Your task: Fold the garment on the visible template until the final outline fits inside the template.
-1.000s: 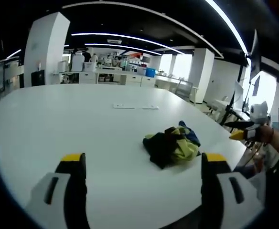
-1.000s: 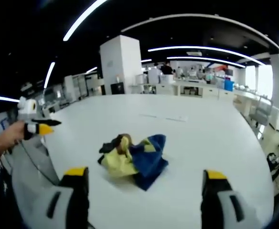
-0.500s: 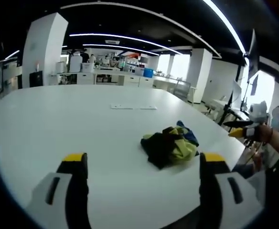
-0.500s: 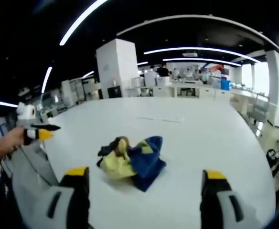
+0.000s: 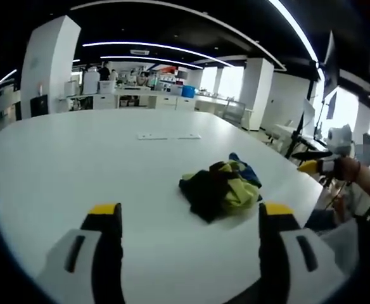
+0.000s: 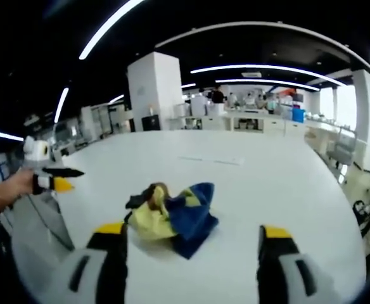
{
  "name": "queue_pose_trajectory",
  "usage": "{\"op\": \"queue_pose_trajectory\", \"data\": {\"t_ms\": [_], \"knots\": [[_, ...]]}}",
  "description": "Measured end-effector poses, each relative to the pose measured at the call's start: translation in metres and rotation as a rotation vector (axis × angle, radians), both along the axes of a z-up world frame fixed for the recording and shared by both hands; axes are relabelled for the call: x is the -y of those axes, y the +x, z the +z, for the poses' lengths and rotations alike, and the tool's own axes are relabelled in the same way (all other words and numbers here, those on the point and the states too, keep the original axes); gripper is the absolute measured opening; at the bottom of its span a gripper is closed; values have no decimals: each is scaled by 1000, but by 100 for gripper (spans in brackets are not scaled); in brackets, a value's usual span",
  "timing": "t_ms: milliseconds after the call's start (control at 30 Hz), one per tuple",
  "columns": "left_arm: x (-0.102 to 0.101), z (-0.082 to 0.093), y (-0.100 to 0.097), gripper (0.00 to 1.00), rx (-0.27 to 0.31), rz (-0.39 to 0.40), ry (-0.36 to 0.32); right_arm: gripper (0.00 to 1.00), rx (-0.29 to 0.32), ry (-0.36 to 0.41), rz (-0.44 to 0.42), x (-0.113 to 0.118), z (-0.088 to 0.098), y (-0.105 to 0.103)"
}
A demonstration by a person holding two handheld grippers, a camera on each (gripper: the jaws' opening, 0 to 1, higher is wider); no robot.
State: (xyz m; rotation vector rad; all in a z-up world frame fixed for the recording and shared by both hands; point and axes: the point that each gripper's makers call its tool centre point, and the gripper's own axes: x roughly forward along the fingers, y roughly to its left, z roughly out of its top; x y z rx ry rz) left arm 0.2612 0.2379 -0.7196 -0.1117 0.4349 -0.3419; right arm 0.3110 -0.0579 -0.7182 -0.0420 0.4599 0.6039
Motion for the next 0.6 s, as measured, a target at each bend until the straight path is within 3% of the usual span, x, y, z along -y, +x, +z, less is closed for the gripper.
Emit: {"op": "queue_pose_trajectory", "data": {"t_ms": [133, 267, 600], "knots": [[8, -5, 6, 78, -1, -32, -15, 74, 9, -4, 19, -6, -3, 5], [24, -14, 7, 65, -41, -93, -24, 69, 15, 1, 44, -15, -7, 8], [48, -26, 18, 58, -49, -150, -37, 57, 1, 1, 115, -41, -21, 15]]}}
